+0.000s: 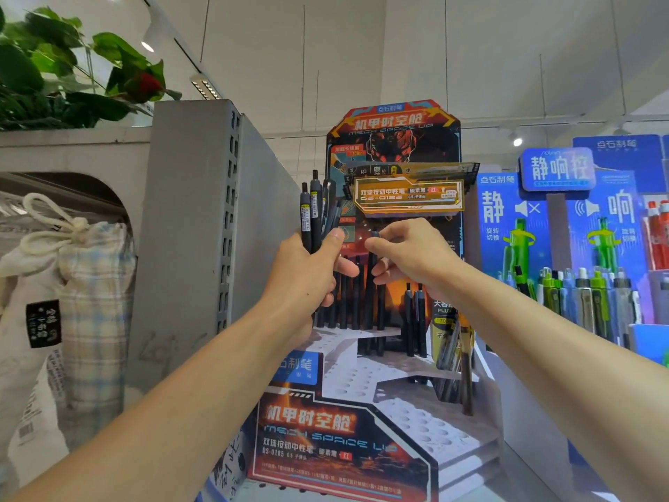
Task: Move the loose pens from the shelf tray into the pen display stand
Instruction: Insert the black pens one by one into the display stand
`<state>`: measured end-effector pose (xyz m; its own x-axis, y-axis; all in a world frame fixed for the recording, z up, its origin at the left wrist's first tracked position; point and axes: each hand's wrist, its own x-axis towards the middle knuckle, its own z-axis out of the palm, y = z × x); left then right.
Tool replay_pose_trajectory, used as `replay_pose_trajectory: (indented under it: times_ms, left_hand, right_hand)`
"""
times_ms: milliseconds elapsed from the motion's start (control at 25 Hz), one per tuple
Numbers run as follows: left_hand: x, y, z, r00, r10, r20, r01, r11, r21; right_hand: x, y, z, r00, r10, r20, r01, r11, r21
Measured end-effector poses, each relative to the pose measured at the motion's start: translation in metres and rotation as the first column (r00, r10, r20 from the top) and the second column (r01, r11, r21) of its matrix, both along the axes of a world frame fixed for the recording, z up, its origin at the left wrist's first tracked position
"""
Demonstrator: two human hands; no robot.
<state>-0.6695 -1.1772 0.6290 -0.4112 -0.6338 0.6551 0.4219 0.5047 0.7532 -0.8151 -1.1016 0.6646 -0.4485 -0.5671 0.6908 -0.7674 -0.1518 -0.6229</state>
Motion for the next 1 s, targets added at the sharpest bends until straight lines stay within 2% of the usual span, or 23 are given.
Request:
replay_pose_trajectory:
  times_ms: [240, 400, 600, 760, 880, 1000]
  left_hand:
    - [0.000, -0.001, -0.001, 1.000, -0.027, 0.004, 0.027, 1.000, -0.003]
    - [-0.001, -0.001, 0.000, 0.999, -0.040, 0.002, 0.040, 0.998, 0.039]
    - [-0.001, -0.003, -0.001, 0.999, -0.051, 0.010, 0.051, 0.997, 0.055]
    - [-0.001, -0.004, -0.001, 0.994, -0.106, -0.022, 0.107, 0.994, 0.033]
    - [-0.001, -0.004, -0.002, 0.995, -0.096, -0.007, 0.096, 0.995, 0.041]
    - [-0.002, -0.005, -0.004, 0.997, -0.072, 0.005, 0.071, 0.996, 0.053]
  right_hand:
    - [-0.002, -0.002, -0.002, 0.999, -0.039, -0.014, 0.039, 0.999, 0.030]
    - [-0.001, -0.004, -0.005, 0.995, -0.097, -0.011, 0.098, 0.981, 0.166]
    - [0.014, -0.014, -0.003, 0.941, -0.263, -0.213, 0.321, 0.894, 0.313]
    - [0.021, -0.014, -0.002, 0.927, -0.304, -0.221, 0.373, 0.819, 0.437]
    - [0.020, -0.008, -0.004, 0.933, -0.279, -0.229, 0.356, 0.815, 0.458]
    - [0.019, 0.000, 0.000, 0.874, -0.292, -0.388, 0.450, 0.788, 0.420]
